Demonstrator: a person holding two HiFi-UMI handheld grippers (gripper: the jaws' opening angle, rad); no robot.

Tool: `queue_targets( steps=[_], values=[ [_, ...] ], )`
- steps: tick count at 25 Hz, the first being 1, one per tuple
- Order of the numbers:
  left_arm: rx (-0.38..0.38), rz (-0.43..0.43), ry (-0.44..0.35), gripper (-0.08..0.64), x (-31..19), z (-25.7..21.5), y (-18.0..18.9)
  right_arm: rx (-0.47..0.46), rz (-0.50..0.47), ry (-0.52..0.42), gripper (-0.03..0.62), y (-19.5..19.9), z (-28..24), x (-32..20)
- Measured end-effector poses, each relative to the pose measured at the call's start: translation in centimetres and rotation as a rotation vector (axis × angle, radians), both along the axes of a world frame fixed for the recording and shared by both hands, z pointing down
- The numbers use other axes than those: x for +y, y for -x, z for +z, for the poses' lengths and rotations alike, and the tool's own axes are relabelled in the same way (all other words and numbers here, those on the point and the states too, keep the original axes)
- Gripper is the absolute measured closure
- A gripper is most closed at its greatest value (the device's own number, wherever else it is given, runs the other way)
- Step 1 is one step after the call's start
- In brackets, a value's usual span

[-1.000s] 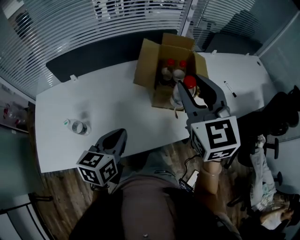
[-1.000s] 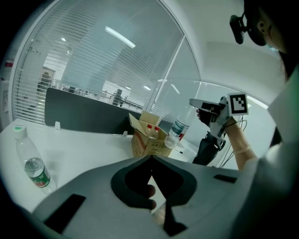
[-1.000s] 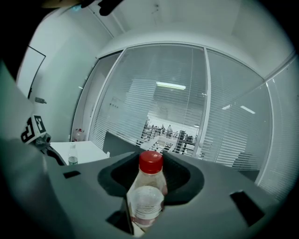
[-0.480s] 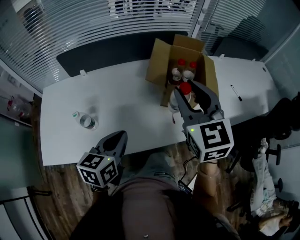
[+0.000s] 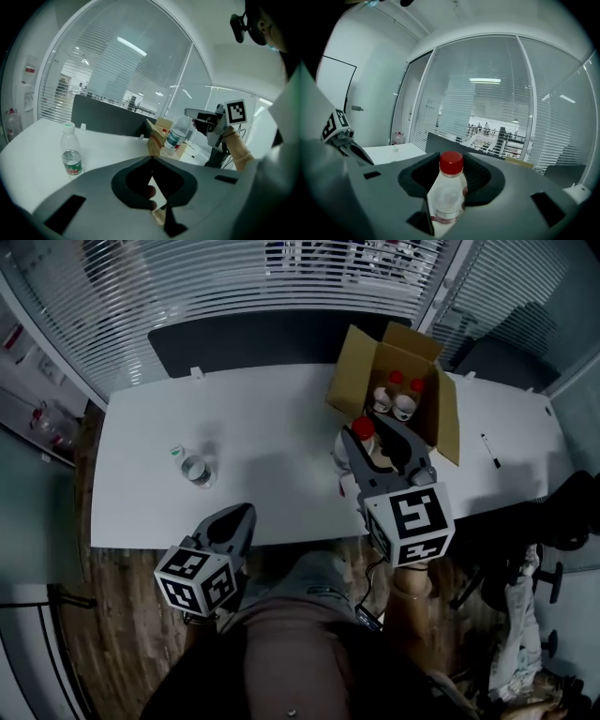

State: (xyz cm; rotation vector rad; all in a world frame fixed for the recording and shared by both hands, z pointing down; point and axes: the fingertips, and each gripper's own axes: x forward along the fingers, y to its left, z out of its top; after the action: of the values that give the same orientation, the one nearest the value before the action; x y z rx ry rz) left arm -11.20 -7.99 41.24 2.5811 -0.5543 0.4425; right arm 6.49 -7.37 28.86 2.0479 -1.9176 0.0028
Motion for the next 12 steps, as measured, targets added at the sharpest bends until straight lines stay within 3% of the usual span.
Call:
queue_targets(
  steps=[12],
  values=[
    [-0.009, -0.163, -0.002, 0.551, -1.5, -0.1, 4.6, -0.027, -0.166, 0.012, 0.423, 4.8, 1.4, -4.6]
  ],
)
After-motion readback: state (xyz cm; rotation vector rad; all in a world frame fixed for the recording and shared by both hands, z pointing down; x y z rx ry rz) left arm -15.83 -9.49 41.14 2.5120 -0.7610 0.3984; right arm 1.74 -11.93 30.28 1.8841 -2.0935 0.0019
